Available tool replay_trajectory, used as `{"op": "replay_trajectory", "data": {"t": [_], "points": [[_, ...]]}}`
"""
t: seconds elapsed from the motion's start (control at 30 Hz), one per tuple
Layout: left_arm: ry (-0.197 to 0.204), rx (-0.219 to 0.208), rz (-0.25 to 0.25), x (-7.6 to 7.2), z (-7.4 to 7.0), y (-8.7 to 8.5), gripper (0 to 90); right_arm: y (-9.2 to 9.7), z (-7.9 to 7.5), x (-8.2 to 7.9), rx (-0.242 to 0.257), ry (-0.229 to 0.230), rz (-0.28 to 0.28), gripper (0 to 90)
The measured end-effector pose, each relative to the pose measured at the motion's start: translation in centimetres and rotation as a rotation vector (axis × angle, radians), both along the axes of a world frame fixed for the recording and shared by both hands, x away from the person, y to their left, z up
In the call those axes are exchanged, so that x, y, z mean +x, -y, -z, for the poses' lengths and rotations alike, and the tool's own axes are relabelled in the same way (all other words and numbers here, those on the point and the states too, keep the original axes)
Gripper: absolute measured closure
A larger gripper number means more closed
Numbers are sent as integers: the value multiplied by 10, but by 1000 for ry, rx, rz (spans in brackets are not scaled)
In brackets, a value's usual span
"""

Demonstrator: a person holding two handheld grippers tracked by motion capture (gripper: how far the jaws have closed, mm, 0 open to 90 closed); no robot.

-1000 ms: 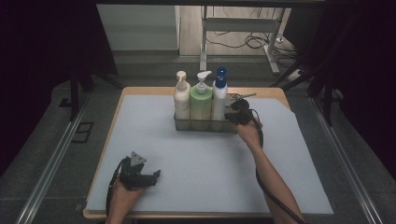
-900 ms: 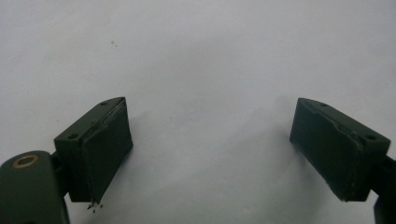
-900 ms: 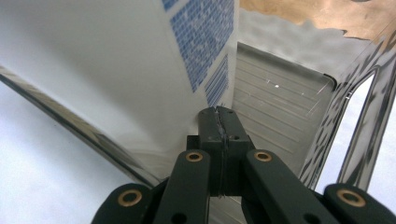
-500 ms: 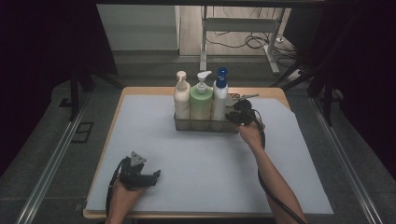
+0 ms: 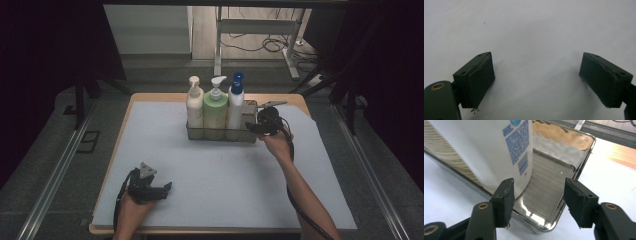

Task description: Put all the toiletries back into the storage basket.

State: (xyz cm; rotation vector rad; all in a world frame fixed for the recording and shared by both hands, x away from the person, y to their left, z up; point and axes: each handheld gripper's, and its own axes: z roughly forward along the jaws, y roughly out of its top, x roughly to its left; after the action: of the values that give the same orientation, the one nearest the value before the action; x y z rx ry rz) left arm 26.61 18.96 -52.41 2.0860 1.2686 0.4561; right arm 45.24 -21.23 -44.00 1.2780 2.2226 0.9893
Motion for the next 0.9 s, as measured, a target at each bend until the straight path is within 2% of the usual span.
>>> {"op": "replay_trajectory", "data": {"t": [0.27,0.6,0.9], "points": [[0,0,0,0,0,0,122,6,-9,-15,-8,22,-37,324],[1,0,0,0,0,0,122,17,-14,-36,-5,15,-84,241],[1,1,0,0,0,0,123,26,-11,-58,-61,19,-127,132]]}}
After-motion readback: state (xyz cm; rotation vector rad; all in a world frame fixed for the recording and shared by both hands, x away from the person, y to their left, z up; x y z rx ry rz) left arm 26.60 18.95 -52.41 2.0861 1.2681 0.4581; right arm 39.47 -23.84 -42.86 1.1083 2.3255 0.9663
